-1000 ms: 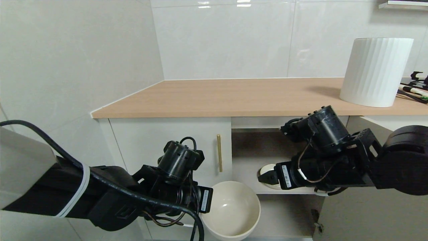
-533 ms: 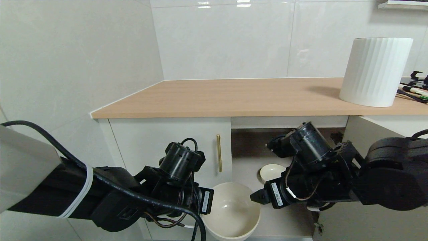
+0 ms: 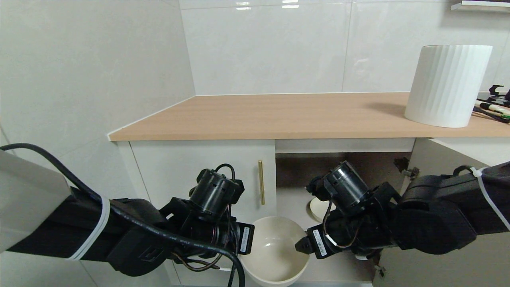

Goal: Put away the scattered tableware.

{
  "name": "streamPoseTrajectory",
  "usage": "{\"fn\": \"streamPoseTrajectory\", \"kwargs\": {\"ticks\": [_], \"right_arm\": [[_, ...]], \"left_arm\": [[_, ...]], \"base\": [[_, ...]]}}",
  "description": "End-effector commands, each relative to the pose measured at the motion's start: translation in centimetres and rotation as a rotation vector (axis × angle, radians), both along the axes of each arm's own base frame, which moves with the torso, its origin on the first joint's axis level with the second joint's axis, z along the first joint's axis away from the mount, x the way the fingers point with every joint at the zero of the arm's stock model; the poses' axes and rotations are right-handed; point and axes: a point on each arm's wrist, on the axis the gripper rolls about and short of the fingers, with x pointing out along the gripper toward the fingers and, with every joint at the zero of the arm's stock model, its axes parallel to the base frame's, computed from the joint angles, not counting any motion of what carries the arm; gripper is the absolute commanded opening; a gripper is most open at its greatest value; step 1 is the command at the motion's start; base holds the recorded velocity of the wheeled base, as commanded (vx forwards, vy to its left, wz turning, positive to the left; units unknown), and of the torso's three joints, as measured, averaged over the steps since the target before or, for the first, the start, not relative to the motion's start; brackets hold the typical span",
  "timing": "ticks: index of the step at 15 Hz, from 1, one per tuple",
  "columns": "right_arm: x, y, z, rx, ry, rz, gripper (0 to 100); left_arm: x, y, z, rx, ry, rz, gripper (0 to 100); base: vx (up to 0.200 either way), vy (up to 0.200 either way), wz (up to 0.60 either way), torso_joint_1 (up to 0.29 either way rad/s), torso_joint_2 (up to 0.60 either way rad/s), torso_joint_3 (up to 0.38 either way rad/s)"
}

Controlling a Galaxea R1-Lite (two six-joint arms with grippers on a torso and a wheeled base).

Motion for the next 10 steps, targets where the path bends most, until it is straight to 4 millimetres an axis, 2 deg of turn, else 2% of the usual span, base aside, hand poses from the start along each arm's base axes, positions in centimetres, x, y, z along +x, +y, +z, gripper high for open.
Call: {"fn": "streamPoseTrajectory", "kwargs": {"ticks": [1, 10], "right_arm": [[0.11, 0.13, -0.39, -0.007, 0.008, 0.001, 0], [-0.24, 0.44, -0.29, -0.002, 0.008, 0.012, 0]], "left_arm": [[0.00, -0.01, -0.01, 0.000, 0.000, 0.001, 0], [-0.01, 0.00, 0.03, 0.000, -0.002, 0.002, 0]], "base": [[0.000, 0.000, 0.00, 0.000, 0.00, 0.000], [0.000, 0.000, 0.00, 0.000, 0.00, 0.000]]}}
